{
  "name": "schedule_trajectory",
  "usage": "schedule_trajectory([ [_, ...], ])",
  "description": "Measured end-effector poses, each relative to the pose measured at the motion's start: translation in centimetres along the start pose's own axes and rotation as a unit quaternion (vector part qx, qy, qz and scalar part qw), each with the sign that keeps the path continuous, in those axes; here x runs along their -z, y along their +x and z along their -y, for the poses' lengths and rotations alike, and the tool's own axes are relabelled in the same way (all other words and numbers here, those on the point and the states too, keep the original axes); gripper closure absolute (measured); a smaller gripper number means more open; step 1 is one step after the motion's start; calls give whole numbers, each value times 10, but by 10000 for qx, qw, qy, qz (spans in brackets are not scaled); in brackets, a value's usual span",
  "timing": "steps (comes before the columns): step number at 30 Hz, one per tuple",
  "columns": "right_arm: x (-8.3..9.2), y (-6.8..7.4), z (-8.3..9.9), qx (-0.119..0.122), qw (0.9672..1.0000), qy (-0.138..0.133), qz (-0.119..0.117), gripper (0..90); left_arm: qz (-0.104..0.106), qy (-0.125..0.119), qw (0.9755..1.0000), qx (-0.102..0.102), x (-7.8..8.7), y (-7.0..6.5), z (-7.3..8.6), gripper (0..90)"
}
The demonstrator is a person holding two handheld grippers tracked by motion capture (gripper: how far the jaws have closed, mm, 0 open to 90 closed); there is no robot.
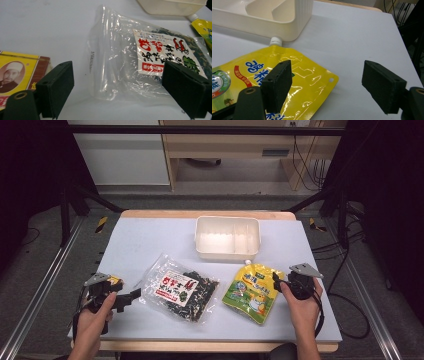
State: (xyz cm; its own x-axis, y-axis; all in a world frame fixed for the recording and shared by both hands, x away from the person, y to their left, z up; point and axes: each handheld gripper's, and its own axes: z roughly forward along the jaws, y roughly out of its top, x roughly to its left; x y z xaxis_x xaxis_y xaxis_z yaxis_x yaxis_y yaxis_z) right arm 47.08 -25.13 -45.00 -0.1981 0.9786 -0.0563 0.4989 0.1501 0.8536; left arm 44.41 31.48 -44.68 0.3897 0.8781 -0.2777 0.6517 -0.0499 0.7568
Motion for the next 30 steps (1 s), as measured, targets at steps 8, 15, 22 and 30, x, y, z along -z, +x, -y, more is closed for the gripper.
schedule_trajectory([
  [8,-3,4,-1,53,10000,77,-33,242,-115,39,9987,502,1,11,3,177],
  [15,-4,3,-1,49,9999,98,-56,240,-8,311,9970,702,-9,11,7,297],
  [22,-5,5,-1,89,9998,122,-99,238,150,436,9937,1019,-15,14,11,346],
  [30,-7,6,0,121,9997,182,-130,236,370,493,9909,1193,-20,13,13,416],
])
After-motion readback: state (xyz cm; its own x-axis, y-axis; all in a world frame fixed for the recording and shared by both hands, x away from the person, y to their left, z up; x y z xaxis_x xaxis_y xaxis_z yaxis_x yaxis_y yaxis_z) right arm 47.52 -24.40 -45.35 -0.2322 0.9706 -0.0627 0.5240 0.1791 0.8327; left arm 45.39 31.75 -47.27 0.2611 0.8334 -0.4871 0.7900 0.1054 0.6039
